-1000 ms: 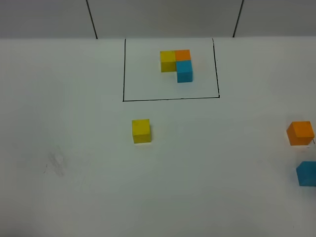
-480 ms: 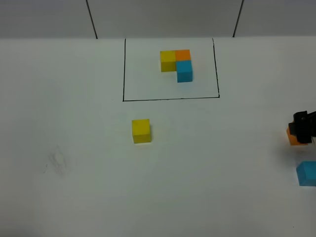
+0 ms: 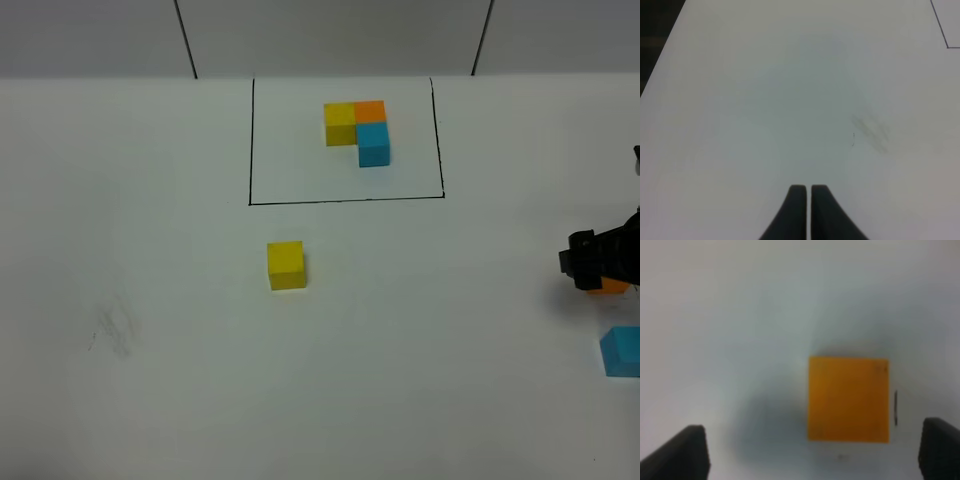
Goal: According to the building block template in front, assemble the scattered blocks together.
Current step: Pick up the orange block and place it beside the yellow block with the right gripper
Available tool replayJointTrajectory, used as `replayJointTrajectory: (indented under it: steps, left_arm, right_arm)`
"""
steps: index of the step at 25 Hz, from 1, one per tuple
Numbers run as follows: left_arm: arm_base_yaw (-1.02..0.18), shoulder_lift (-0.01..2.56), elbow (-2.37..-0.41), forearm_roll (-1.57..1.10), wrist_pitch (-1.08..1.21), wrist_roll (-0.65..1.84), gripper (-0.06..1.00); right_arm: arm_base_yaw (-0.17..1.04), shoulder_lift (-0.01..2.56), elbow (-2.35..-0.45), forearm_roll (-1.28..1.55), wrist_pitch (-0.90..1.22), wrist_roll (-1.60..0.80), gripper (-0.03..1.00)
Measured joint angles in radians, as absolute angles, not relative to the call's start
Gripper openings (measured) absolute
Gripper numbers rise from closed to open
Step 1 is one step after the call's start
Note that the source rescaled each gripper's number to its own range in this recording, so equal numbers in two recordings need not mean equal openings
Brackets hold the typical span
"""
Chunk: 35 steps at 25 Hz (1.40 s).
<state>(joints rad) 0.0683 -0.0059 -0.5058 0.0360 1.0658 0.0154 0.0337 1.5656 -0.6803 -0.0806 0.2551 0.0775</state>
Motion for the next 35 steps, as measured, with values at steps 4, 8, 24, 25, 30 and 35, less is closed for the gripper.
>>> replayJointTrajectory:
  steps: [4,8,24,25,30,35]
  left_arm:
    - [0.068,-0.006,-0.506,0.036,1.066,0.015,0.0]
    - [0.068,-0.006,-0.506,0.036,1.066,0.015,0.0]
    - [0.068,-0.006,-0.506,0.036,1.066,0.015,0.0]
    - [0.068,-0.006,-0.506,0.036,1.066,0.015,0.0]
    - [0.068,-0.006,-0.506,0.036,1.066,0.016,0.0]
    - [0.068,-0.006,-0.506,0.036,1.066,0.016,0.0]
  right_arm:
    - [0.034,1.629,-0.68,-0.081,0.198,0.079,0.84]
    - [0.034,1.683,-0.681,-0.082,0.171,0.079,0.84]
    - [0.009,1.77,-0.682,-0.11,0.06,0.075,0.75]
    - [0.009,1.775,-0.682,-0.11,0.051,0.071,0.73]
    - [-0.003,1.814,-0.688,-0.109,0.025,0.059,0.62]
    - [-0.005,1.83,-0.694,-0.109,-0.006,0.038,0.46]
